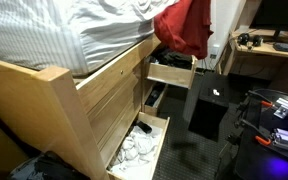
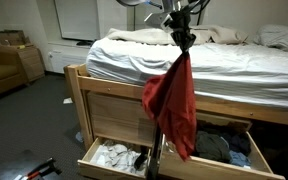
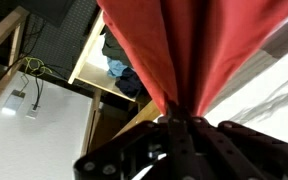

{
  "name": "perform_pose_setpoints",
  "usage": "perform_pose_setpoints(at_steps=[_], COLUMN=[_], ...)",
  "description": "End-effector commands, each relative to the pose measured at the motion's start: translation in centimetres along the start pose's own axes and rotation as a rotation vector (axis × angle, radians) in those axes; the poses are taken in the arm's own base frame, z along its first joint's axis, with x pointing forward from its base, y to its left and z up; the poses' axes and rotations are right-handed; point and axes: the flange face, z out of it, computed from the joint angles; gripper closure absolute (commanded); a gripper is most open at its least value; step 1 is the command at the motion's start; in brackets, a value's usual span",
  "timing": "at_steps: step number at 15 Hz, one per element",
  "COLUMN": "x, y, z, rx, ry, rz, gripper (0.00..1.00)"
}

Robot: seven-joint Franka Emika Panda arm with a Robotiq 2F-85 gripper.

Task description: Move the cloth from the bed onto the drawer

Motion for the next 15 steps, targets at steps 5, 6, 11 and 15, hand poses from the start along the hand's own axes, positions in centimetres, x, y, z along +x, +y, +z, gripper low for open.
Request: perform_pose_setpoints(at_steps=[5,6,11,15], x=[5.8,6.4,6.8,5.8], y=[6.3,6.5,5.5,2.0], z=[3.6,4.8,13.8,20.1], rx=[0.035,0.059,0.254,0.355], ry=[0.306,0.352,0.440,0.312], rz=[0.050,0.056,0.132,0.073], gripper=[1.00,1.00,1.00,0.74])
